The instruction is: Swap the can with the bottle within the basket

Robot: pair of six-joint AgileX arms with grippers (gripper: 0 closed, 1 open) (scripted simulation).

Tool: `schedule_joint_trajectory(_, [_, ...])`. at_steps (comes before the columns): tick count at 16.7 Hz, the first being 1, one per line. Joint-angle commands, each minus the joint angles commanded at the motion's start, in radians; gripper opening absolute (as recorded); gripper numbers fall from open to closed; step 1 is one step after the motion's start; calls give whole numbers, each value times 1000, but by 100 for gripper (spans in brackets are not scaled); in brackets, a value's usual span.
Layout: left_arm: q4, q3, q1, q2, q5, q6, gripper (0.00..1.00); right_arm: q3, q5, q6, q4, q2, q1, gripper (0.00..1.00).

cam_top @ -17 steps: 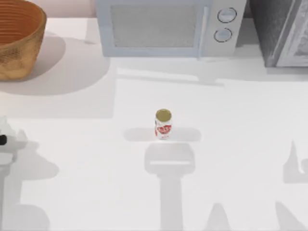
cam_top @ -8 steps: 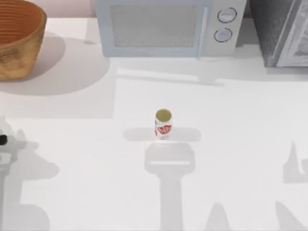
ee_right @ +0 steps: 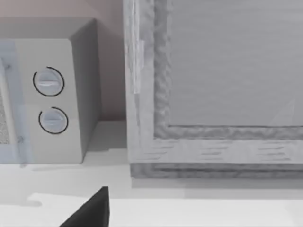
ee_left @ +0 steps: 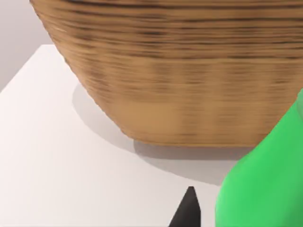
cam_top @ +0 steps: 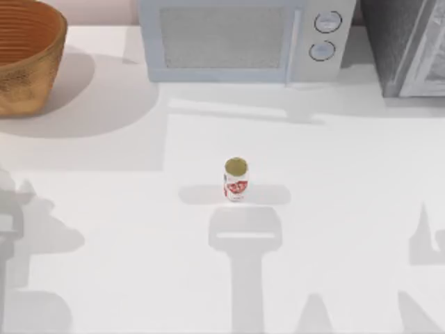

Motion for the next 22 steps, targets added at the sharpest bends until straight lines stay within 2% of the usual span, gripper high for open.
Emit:
schedule_joint_trajectory(4, [-158, 147, 45, -111, -44, 11, 0, 0, 0, 0, 0, 0, 0, 100])
schedule_joint_trajectory(9, [-483, 397, 57, -244, -95, 16, 0, 0, 0, 0, 0, 0, 0, 100])
schedule_joint_trajectory(17, [-1070, 799, -79, -323, -129, -11, 0, 0, 0, 0, 0, 0, 0, 100])
schedule_joint_trajectory(22, [-1295, 949, -159, -321, -132, -30, 0, 0, 0, 0, 0, 0, 0, 100])
